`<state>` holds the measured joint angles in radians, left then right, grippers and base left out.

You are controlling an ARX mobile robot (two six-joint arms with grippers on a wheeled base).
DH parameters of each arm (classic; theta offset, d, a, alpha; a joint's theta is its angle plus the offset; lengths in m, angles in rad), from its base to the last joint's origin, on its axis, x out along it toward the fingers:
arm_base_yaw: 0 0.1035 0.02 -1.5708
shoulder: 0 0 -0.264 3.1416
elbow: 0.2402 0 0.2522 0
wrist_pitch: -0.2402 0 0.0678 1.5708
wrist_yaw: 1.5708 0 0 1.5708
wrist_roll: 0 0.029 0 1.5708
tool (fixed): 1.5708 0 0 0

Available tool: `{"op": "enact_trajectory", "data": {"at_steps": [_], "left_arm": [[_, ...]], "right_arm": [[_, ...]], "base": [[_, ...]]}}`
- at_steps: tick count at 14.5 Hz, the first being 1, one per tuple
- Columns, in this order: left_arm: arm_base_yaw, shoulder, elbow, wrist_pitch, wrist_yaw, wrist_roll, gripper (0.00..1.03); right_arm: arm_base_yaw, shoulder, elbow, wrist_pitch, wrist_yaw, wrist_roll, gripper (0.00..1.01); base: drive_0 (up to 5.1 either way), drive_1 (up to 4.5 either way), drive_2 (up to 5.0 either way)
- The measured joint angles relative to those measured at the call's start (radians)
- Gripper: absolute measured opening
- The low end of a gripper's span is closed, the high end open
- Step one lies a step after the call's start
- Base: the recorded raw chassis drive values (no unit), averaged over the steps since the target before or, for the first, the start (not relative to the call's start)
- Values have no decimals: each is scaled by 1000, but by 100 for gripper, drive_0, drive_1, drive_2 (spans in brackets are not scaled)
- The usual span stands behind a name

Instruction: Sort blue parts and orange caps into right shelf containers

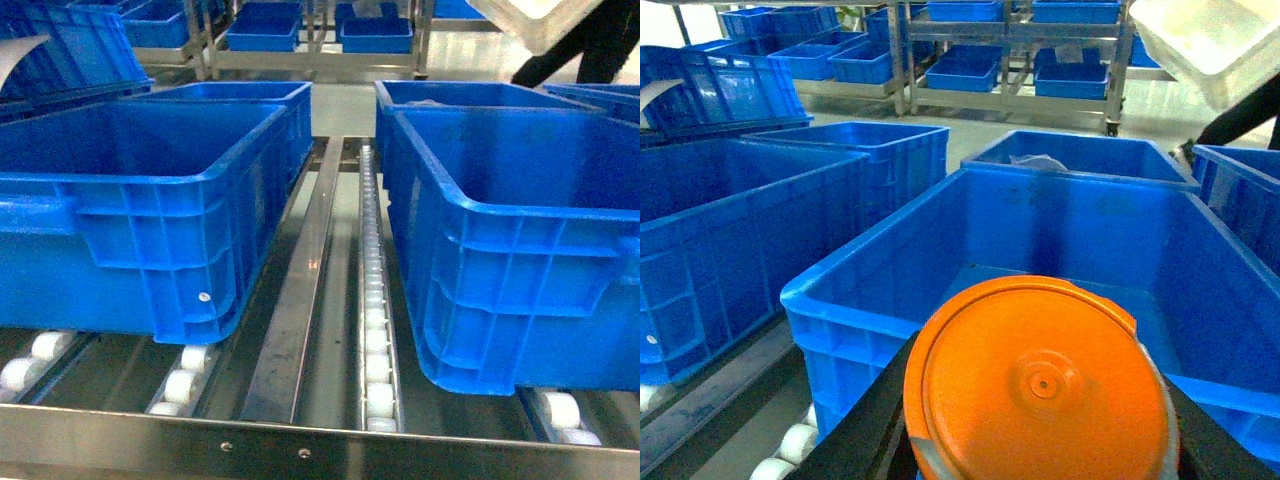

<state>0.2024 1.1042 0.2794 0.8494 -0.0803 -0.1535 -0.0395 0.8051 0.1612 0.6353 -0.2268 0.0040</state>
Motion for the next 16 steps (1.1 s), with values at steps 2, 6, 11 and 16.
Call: {"op": "enact_trajectory", "data": {"at_steps": [2,6,11,16], "left_arm": [[-2,-58,-33,-3,3,4,98],[-18,-144,-53,-34,-6,4,98],[-18,-143,-54,-36,-6,4,98],[-18,-143,-54,-36,-6,3,98]], "right_arm": [[0,0,0,0,0,0,44],[0,0,0,0,0,0,44],[0,0,0,0,0,0,44],[17,-48,76,-323,142,7,44]], "base": [[0,0,0],[0,0,0],[0,0,0],[0,0,0]]}}
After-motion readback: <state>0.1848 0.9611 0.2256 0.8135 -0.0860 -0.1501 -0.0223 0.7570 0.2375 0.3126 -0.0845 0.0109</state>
